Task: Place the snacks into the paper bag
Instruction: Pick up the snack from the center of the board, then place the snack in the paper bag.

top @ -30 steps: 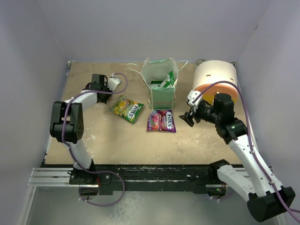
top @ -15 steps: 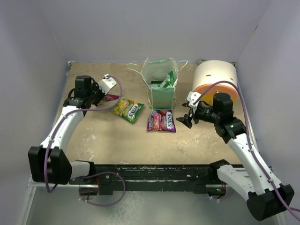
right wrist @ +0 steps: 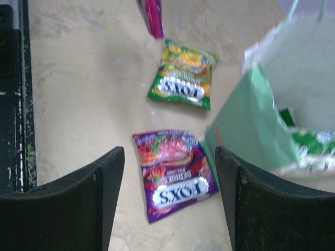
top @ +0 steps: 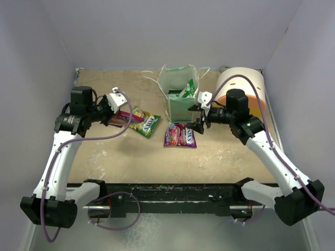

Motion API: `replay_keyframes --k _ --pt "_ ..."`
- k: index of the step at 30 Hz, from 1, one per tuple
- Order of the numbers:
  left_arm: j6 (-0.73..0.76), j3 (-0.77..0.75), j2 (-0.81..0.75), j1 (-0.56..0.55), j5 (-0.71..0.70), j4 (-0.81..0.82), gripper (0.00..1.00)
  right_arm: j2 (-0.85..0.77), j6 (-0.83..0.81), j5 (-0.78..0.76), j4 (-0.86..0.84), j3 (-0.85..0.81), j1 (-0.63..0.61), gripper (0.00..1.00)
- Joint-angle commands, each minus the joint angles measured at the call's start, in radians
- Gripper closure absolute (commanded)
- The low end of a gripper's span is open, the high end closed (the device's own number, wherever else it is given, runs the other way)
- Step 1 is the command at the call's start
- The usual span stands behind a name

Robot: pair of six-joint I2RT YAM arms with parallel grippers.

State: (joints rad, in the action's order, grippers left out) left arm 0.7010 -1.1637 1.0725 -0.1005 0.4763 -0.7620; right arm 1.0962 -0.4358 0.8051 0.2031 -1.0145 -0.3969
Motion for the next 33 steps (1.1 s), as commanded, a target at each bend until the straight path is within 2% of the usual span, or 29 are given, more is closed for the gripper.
replay_keyframes --k 1,11,21,27,29,33 --pt "-0.021 -0.076 -0.035 -0.026 0.166 -0.051 1.0 0.033 -0.003 -0.003 -0.087 -0.11 -0.101 0.28" --pt "-0.111 -0.131 -0.047 -0.074 0.276 -0.073 1.0 0.241 0.091 -0.029 -0.137 -0.286 -0.244 0.24" --pt "-0.245 -0.118 -0.086 -0.077 0.348 -0.016 1.0 0.335 0.109 -0.077 -0.17 -0.228 -0.354 0.19" --pt "-0.294 -0.111 -0.099 -0.08 0.375 0.009 1.0 0.418 0.149 -0.116 -0.205 -0.252 -0.373 0.19" --pt "-0.311 -0.109 -0.097 -0.08 0.388 0.017 1.0 0.448 0.161 -0.101 -0.207 -0.269 -0.379 0.21" --pt "-0.328 -0.098 -0.108 -0.08 0.396 0.029 1.0 0.497 0.2 -0.071 -0.218 -0.294 -0.383 0.38"
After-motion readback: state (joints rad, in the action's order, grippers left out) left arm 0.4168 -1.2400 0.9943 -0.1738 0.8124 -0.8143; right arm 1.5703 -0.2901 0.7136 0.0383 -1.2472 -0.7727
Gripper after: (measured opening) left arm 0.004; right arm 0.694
